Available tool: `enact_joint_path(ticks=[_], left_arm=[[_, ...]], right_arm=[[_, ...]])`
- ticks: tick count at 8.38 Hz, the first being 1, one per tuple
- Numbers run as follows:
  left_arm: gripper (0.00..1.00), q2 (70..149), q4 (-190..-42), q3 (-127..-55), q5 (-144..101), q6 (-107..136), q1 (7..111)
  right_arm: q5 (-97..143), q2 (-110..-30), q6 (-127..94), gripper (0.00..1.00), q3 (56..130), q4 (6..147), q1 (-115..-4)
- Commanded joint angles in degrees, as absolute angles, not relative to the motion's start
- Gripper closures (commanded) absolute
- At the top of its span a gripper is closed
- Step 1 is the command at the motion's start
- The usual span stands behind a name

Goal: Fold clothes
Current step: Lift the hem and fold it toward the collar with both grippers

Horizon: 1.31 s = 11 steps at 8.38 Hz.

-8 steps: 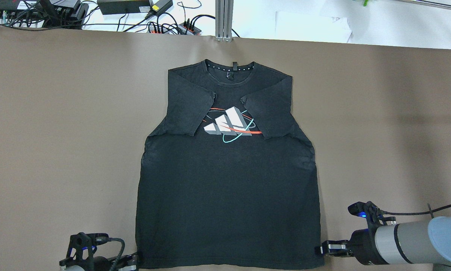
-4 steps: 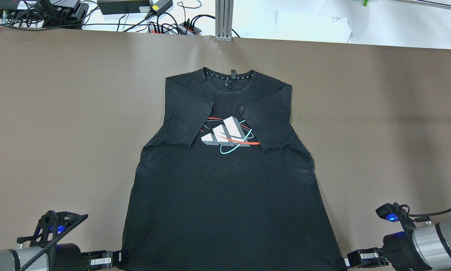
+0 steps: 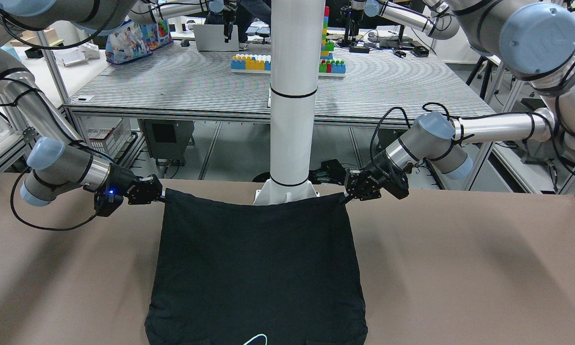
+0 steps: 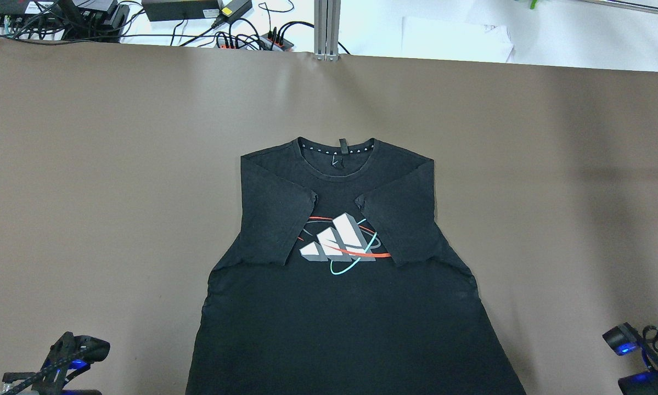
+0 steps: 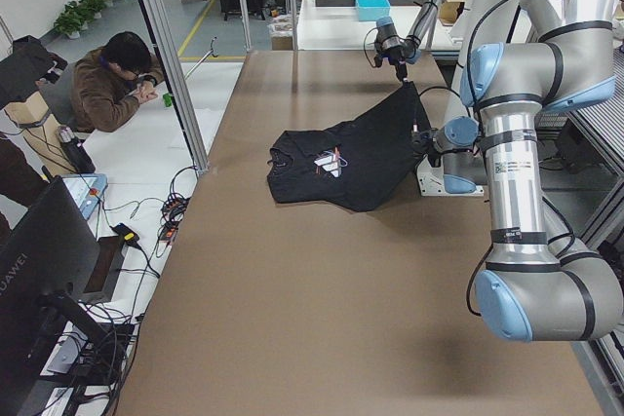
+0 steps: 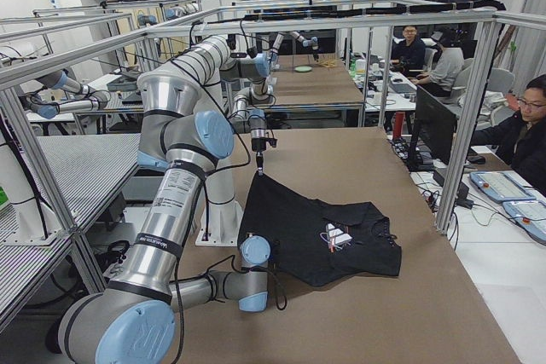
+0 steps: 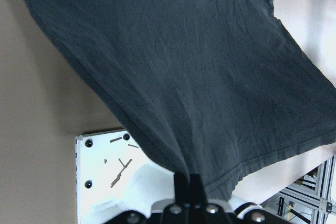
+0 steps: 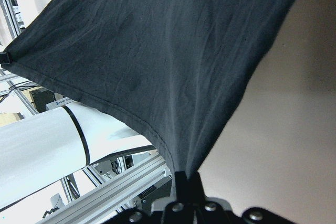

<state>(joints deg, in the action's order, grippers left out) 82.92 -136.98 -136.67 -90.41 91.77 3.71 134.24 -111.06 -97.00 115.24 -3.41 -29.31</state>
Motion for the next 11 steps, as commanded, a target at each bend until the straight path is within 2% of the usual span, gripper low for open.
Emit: enact_joint_path(ticks=[1,3,5,8,11], left_arm=[[1.00,83.1,-137.5,-136.2,-89.0,91.8,4.6],[1.00,83.2,-137.2,-136.2,-91.7,91.8,10.9],[1.00,83.7,-137.0,-134.2,-98.3,91.8,20.0],[1.00,93.8,-136.3,-122.0,-102.4,91.8,31.1],[1.00,102.4,-135.4,-113.7,-102.2,91.7,35.2]], right_arm=[[134.1,-111.1,-98.4,1.00,113.1,-5.4,-32.1],[135.3,-108.2,-97.5,1.00,110.0,-4.3,-40.7],[135.5,-100.0,-94.2,1.00,109.6,4.9,-46.2],[135.4,-87.4,-88.5,1.00,109.3,23.6,-52.9],[133.8,-81.7,-73.8,1.00,108.5,42.4,-56.3]])
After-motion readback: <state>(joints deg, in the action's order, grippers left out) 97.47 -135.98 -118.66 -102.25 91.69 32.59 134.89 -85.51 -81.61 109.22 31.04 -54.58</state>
